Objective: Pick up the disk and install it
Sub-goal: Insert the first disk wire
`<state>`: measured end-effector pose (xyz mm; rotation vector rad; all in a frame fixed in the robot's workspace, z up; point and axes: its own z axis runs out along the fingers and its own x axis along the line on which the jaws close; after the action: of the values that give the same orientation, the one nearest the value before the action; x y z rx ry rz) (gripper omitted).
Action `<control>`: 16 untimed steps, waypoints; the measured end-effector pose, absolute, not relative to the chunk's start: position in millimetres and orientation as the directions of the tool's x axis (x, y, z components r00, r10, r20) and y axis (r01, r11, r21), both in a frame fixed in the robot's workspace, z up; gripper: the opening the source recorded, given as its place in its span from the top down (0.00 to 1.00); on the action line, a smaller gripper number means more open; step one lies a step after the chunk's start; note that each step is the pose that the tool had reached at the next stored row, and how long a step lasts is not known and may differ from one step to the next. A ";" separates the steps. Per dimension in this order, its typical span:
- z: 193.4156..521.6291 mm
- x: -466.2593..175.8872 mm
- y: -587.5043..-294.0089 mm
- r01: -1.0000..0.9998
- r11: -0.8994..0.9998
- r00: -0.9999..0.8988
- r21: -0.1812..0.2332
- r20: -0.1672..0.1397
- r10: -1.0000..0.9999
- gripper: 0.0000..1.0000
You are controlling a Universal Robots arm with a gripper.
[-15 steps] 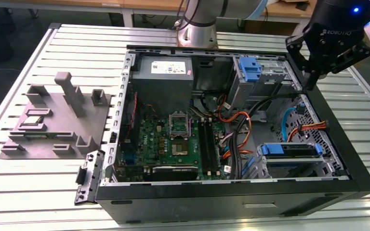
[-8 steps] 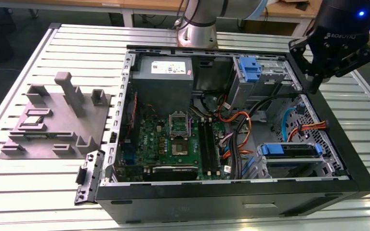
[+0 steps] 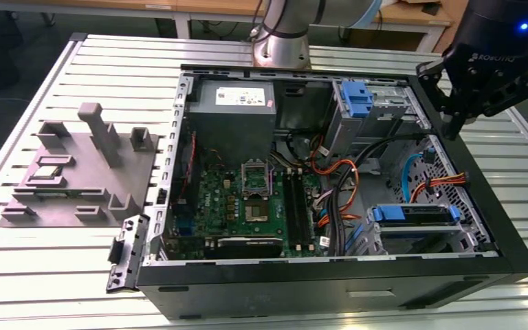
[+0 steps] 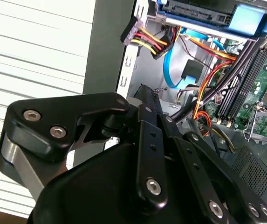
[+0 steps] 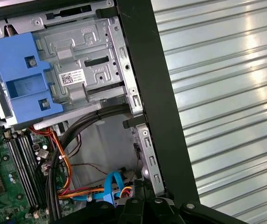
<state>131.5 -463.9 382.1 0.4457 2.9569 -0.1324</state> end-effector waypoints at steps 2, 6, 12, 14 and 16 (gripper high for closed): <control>381.9 131.8 -466.4 0.299 0.952 -0.945 -0.065 -0.159 0.286 0.90; 381.1 132.9 -471.1 0.299 0.952 -0.945 -0.065 -0.160 0.286 0.90; 380.1 139.0 -472.6 0.302 0.951 -0.944 -0.065 -0.160 0.289 0.90; 379.9 140.8 -473.0 0.303 0.951 -0.944 -0.065 -0.160 0.289 0.90; 379.5 142.1 -473.6 0.303 0.951 -0.943 -0.064 -0.162 0.290 0.90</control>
<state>142.1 -473.6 379.5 0.4510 2.9528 -0.1322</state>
